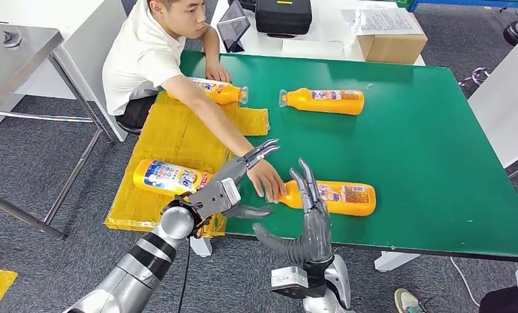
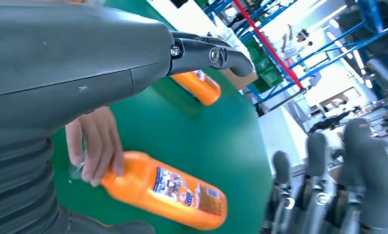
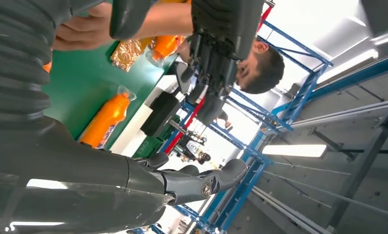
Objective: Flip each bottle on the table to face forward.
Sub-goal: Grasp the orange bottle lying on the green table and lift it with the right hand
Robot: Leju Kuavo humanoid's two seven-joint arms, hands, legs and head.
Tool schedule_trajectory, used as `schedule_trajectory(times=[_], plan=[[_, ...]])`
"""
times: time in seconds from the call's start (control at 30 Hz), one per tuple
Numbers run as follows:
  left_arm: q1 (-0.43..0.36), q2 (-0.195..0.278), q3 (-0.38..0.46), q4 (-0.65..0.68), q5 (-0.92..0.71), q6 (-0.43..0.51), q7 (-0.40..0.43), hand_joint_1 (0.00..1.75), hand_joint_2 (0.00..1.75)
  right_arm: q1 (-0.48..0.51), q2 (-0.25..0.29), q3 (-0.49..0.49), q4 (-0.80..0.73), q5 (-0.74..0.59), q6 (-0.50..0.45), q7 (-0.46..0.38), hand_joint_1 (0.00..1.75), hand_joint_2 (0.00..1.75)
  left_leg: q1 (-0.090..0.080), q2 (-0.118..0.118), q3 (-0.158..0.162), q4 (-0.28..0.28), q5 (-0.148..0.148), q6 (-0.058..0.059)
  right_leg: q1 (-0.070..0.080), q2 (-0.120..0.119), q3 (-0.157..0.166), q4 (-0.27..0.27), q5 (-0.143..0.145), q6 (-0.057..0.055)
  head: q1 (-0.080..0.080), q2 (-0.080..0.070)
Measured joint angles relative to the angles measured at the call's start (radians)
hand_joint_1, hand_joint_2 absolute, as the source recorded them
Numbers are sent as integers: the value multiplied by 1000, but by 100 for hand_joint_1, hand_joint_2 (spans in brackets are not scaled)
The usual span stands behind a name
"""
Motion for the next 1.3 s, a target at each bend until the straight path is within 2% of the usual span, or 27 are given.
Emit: schedule_trajectory(times=[0.13,0.23,0.3,0.43,0.53,0.7,0.83,1.0,1.13,1.3], plan=[[11,0,-5,-29,24,-6,1,0,175,3,0,-4,0,23,0,0,0,175,0,0,0,0,0,0,0,0,0,0,0,0,0,0],[34,-1,-14,-54,103,12,9,0,175,9,8,-38,11,118,0,0,0,175,0,0,0,0,0,0,0,0,0,0,0,0,0,0],[73,-15,-12,-73,190,89,26,0,175,18,17,-90,30,190,0,6,0,175,0,0,0,0,0,0,0,0,0,0,0,0,0,0],[153,-64,0,-75,386,337,35,0,175,37,42,-259,58,342,0,11,0,175,-1,-2,-1,0,-1,0,-1,-1,-1,-1,-1,0,0,0],[178,-81,-1,-55,448,413,2,0,175,41,54,-384,73,435,0,11,0,175,-1,-2,-1,0,-1,0,-1,-1,-1,-1,0,0,0,0],[206,-84,-1,-48,513,423,13,0,175,42,63,-550,92,499,0,7,0,175,-1,-2,-1,0,0,1,-1,-1,0,-1,0,0,0,0],[215,-84,-2,-47,517,443,19,0,175,41,66,-627,106,547,0,13,0,175,-1,-2,-1,0,-1,0,-1,-1,-1,-1,0,0,0,0],[217,-84,-4,-44,506,458,19,0,175,35,62,-660,147,618,0,88,0,175,-1,-2,-1,0,-1,0,-1,-1,-1,-1,0,0,0,0],[219,-84,-7,-40,501,461,18,0,175,32,56,-666,173,624,0,106,0,175,-1,-2,-1,0,-1,0,-1,-1,0,-1,0,0,0,0],[221,-84,-23,-39,464,477,11,0,175,-20,14,-660,296,611,0,200,0,175,-1,-2,-1,0,0,1,-1,-2,0,-1,0,1,0,0]])
